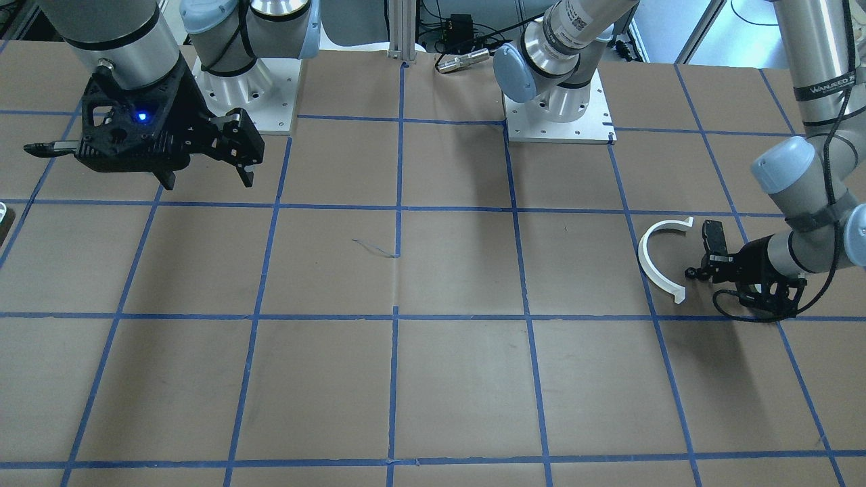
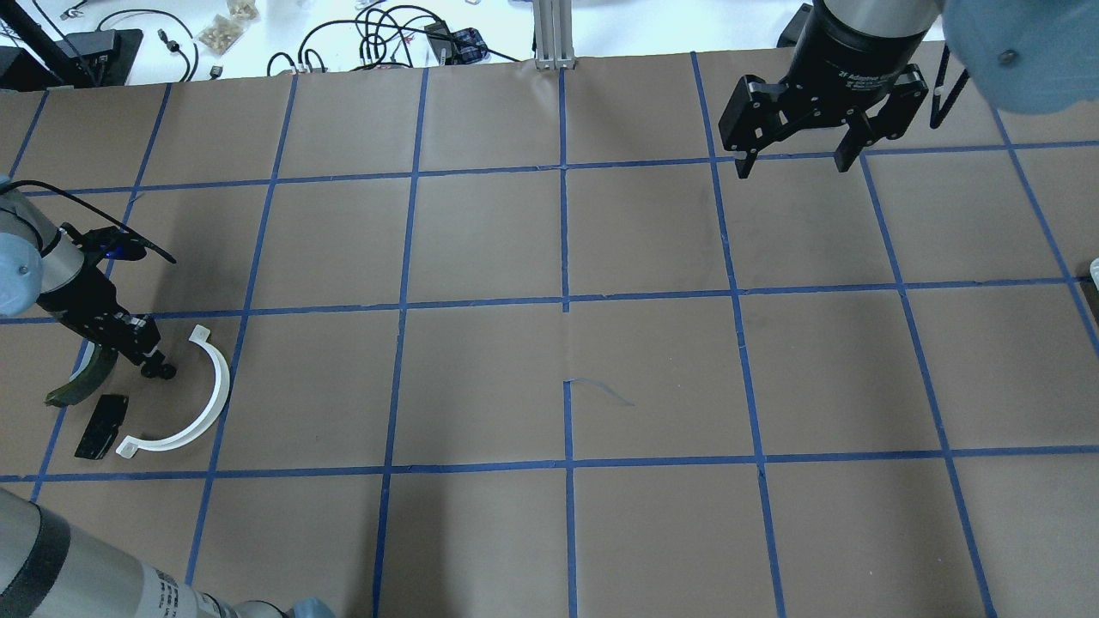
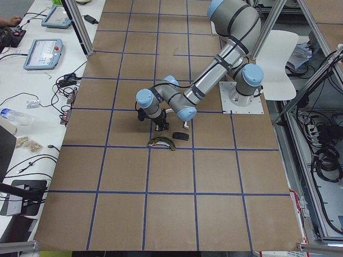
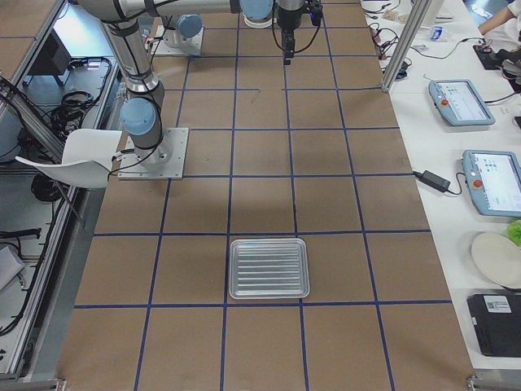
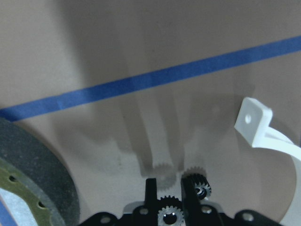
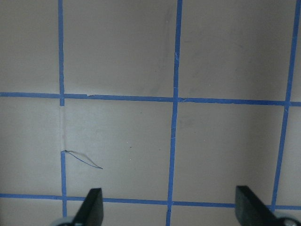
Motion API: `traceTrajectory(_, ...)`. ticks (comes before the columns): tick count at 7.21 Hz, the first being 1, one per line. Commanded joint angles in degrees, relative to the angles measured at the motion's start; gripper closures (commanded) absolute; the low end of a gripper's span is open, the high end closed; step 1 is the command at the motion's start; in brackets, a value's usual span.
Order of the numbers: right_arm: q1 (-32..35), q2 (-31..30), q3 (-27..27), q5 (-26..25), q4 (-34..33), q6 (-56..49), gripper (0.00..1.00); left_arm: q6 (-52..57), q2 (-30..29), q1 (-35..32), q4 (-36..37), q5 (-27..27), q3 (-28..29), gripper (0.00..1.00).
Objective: Place bearing gear from tray to pile
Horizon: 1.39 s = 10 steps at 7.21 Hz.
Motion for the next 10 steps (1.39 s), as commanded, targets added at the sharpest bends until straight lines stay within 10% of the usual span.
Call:
traceTrajectory(1, 0.0, -0.1, 0.0, 0.0, 0.0, 0.1, 0.00, 0.1, 0.0, 0.0, -0.1, 0.1, 0.4, 0.25)
traceTrajectory(4, 0.0, -0.1, 0.0, 0.0, 0.1, 0.0, 0.00, -2.3, 2.1, -1.1, -1.9, 1.0, 4.1, 0.19)
traceTrajectory(10, 0.0, 0.0, -0.4, -0.1, -0.3, 0.7, 0.00, -29.5, 11.2, -19.5, -29.0, -3.1, 26.1, 0.00)
